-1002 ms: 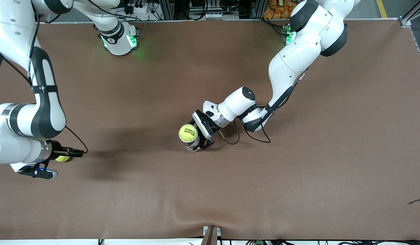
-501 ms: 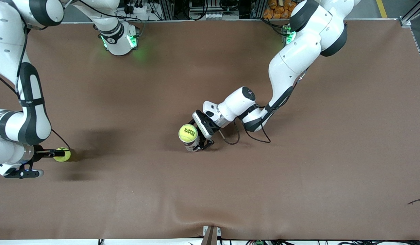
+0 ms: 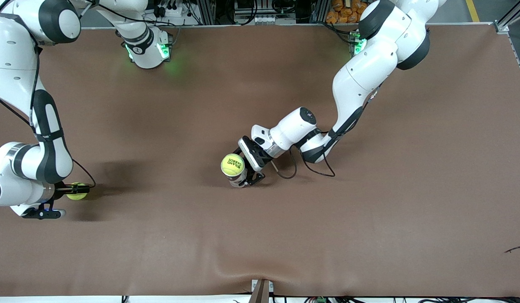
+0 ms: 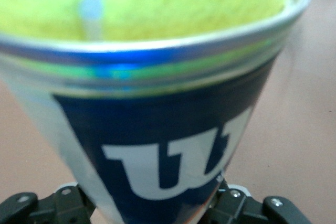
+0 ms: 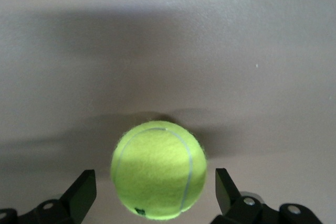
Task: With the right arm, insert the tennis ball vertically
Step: 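Grasp the second tennis ball with the right gripper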
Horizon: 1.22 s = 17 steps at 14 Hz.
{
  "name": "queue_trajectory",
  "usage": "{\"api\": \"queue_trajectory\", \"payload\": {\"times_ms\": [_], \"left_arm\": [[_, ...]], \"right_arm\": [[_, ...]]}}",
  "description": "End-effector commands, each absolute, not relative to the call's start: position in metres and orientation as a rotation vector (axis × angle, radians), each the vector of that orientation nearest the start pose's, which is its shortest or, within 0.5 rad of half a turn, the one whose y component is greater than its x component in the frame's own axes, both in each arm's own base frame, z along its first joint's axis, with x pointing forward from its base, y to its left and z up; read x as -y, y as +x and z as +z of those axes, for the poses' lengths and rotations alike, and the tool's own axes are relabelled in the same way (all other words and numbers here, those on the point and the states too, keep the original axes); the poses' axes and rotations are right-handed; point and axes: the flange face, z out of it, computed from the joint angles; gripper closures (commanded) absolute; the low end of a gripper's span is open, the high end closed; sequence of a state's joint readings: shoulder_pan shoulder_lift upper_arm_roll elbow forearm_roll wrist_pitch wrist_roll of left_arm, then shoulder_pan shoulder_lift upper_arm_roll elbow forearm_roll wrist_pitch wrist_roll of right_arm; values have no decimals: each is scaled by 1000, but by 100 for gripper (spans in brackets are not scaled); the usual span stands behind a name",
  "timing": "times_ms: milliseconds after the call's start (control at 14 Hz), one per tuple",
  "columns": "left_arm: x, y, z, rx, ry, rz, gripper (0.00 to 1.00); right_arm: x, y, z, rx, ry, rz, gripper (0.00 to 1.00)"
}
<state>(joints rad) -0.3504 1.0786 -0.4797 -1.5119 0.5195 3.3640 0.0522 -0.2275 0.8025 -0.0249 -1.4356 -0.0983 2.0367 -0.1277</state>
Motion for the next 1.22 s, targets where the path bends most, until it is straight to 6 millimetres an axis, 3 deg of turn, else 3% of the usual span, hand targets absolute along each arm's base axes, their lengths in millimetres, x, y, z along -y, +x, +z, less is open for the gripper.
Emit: {"api": "queue_trajectory", "payload": {"times_ms": [0,286,358,501,573,787,931,1145], "left_arm": [[512,532,188,-1608,-2926,-1452,18],[513,531,192,-1613,-2912,-1499,18],[513,531,193,-1612,-2914,-1504,18],[513,531,194,-1612,-2914,-1511,18],[513,531,194,-1611,-2913,-1512,18],[513,531,194,-1619,-2906,-1515,18],[513,531,194,-1619,-2906,-1515,18],[513,530,195,-1620,-2905,-1517,18]], "right_arm": [[174,681,198,-198,-3180,348,0],[176,681,190,-198,-3180,343,0],[177,680,190,-200,-3180,344,13],[176,681,191,-198,-3181,341,55],[179,681,191,-196,-3181,339,65],[174,686,204,-172,-3181,315,67],[163,693,227,-149,-3190,269,66],[121,701,263,-74,-3140,263,60]]}}
